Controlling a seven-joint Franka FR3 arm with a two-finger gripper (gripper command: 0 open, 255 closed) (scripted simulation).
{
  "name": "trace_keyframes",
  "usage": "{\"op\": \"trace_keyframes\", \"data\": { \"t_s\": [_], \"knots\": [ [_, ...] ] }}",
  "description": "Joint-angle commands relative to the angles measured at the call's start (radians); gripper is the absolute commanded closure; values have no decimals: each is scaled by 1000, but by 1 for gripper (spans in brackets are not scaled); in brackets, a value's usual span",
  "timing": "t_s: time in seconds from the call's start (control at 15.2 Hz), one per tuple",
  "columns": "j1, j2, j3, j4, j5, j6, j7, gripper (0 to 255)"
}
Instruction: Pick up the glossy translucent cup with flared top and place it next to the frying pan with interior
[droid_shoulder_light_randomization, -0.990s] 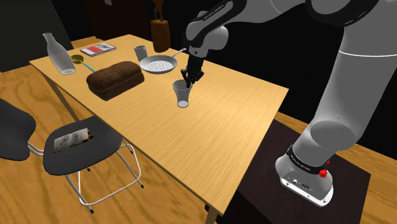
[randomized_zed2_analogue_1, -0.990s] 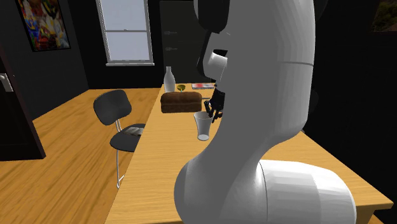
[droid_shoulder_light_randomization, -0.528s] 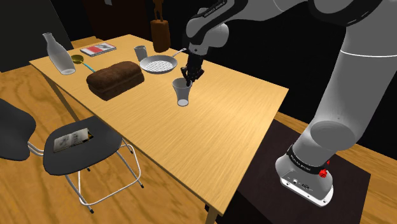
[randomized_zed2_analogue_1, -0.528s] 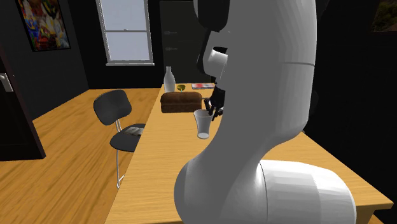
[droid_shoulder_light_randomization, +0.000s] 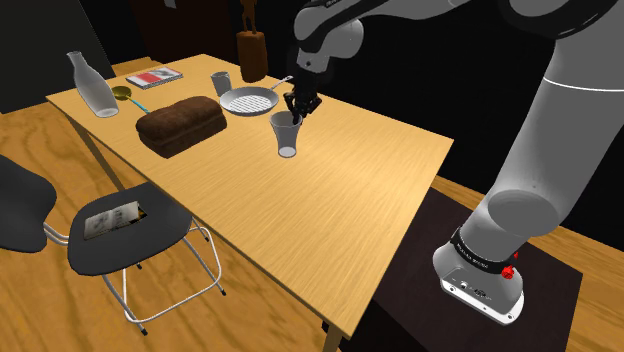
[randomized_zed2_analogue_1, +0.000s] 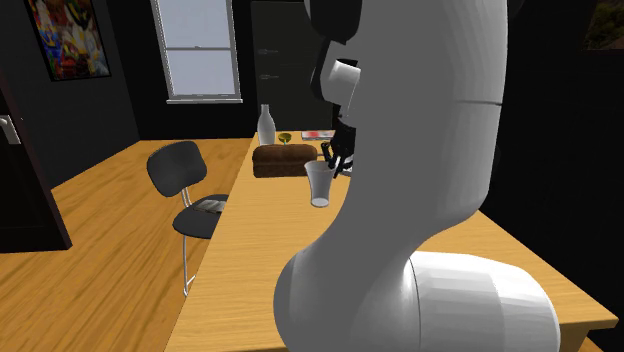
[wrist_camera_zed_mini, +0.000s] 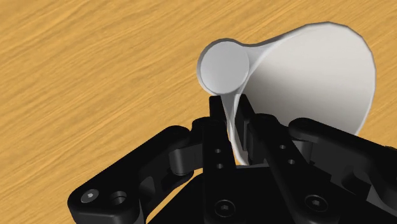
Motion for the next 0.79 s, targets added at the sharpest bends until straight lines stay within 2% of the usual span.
{"op": "trace_keyframes", "data": {
  "t_s": [0.0, 0.73],
  "knots": [
    [0, -12, -1, 12, -4, -23, 8, 255],
    [-3, -61, -5, 98, -25, -153, 48, 255]
  ]
}}
